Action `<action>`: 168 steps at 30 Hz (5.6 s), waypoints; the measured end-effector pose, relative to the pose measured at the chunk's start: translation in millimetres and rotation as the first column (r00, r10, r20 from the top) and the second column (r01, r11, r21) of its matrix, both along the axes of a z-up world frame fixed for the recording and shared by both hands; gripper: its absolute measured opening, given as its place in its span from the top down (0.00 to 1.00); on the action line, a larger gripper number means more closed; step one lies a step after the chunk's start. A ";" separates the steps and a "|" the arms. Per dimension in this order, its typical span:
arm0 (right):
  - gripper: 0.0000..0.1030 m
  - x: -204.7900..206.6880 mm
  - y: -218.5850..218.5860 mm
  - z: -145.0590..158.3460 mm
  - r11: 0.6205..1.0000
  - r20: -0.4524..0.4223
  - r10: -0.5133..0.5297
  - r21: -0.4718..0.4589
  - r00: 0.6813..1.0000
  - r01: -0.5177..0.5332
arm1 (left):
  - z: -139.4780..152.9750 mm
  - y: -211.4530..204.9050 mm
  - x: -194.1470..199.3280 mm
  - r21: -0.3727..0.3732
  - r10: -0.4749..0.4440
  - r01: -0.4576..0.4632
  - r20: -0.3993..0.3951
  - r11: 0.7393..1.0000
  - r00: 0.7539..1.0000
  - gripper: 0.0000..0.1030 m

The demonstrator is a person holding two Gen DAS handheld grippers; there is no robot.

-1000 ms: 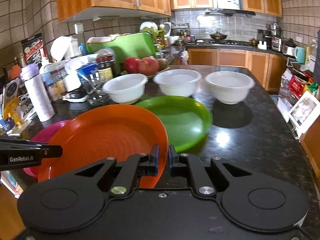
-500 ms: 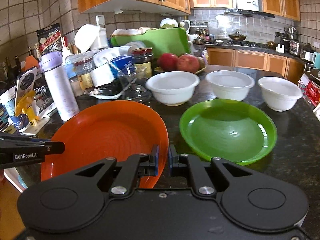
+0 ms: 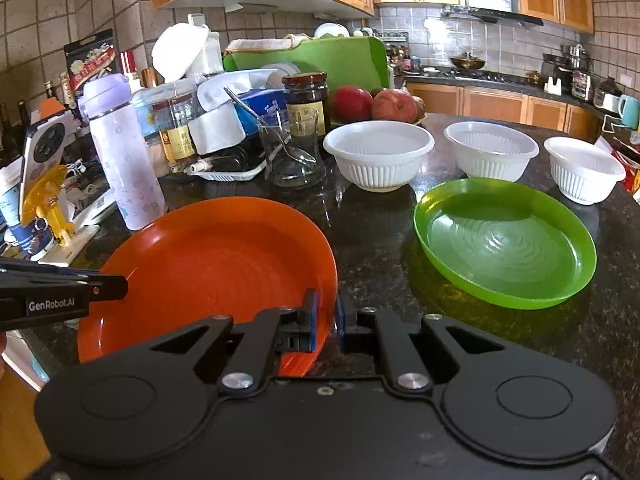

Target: Organize plates and bowls

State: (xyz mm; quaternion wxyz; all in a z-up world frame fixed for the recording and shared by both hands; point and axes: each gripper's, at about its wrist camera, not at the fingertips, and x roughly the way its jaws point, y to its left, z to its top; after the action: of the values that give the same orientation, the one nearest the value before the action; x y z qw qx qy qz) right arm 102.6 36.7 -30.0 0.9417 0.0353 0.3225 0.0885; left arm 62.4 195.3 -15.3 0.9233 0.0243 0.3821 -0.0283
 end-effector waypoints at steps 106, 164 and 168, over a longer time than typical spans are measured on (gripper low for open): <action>0.79 114.2 -233.9 -28.6 0.998 -0.064 -0.061 0.007 0.996 0.062 | -27.9 -216.1 117.9 -0.036 0.008 -0.012 -0.109 0.999 0.994 0.56; 0.87 15.5 -242.3 -12.2 0.993 -0.015 -0.103 -0.060 0.995 0.102 | -14.6 -232.6 35.9 -0.031 -0.088 0.086 -0.082 0.996 0.993 0.79; 0.87 7.5 -239.6 -10.1 0.993 0.002 -0.102 -0.057 0.995 0.102 | -12.4 -231.9 27.2 -0.036 -0.087 0.085 -0.069 0.996 0.994 0.79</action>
State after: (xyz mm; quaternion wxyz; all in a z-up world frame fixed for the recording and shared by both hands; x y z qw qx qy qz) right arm 110.1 -202.9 -40.0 0.9454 0.0249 0.3234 0.0308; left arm 89.7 -36.5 -27.7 0.9074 0.0247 0.4128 -0.0753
